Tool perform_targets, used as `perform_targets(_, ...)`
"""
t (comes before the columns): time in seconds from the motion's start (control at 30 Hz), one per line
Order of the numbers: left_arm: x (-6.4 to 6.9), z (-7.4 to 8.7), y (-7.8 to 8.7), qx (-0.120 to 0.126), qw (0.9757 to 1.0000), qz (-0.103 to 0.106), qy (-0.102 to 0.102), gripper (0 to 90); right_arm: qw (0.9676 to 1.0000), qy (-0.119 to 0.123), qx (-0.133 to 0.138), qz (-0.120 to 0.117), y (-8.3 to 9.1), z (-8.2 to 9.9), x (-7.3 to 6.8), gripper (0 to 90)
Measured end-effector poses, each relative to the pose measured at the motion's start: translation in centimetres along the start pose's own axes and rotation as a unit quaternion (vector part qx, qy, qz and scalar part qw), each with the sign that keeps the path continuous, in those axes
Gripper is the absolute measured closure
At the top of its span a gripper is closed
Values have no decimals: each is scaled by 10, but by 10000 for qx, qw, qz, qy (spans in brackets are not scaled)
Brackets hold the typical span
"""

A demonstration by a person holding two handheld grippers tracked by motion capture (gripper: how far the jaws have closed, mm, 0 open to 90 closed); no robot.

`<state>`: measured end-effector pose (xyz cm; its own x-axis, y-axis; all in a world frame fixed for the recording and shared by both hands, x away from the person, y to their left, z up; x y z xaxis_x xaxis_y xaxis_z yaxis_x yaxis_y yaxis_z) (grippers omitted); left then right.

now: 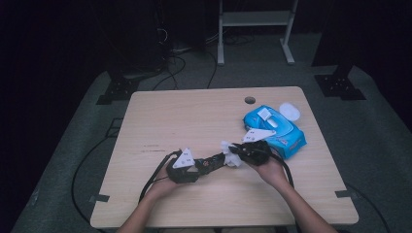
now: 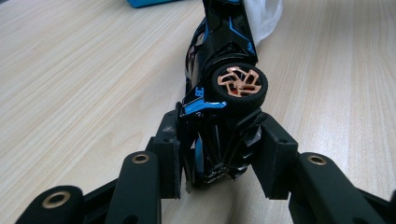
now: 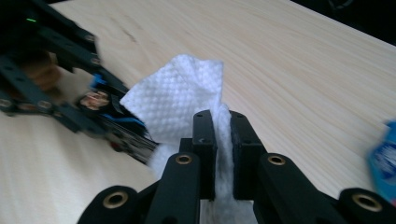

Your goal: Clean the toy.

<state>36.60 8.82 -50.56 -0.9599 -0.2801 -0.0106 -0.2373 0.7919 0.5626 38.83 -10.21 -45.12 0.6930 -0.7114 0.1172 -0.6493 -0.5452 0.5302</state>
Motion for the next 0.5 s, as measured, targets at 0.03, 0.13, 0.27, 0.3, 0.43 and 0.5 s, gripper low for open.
perform_targets(0.03, 0, 0, 0, -7, 10000, 5, 4, 582, 10000, 35, 24, -87, -2, -3, -7, 824)
perform_targets(0.13, 0, 0, 0, -7, 10000, 4, 7, 581, 9992, 129, 66, -379, -10, -11, -32, 824)
perform_targets(0.27, 0, 1, 1, -3, 10000, 8, 42, 581, 9972, 368, 67, -645, -23, -18, -60, 823)
perform_targets(0.3, -1, 1, 1, 7, 10000, -8, 66, 581, 9971, 440, 60, -613, -24, -19, -62, 823)
perform_targets(0.43, -1, 1, 1, -6, 10000, -20, 33, 581, 9979, 497, -3, -420, -23, -18, -51, 823)
perform_targets(0.5, -1, 1, 1, -13, 10000, -35, 19, 581, 9988, 432, -27, -237, -18, -14, -37, 823)
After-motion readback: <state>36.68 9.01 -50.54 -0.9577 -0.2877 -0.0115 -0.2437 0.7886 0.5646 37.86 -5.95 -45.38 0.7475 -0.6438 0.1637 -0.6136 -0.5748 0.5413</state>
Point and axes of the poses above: each handheld gripper's, and its own axes: y roughly backward along the jaws, z roughly out of its underside, x roughly to its right, the point moved 6 cm from there along -y, roughly forward along the jaws, and after that the axes turned 10 degrees about z, right-handed, at the moved point
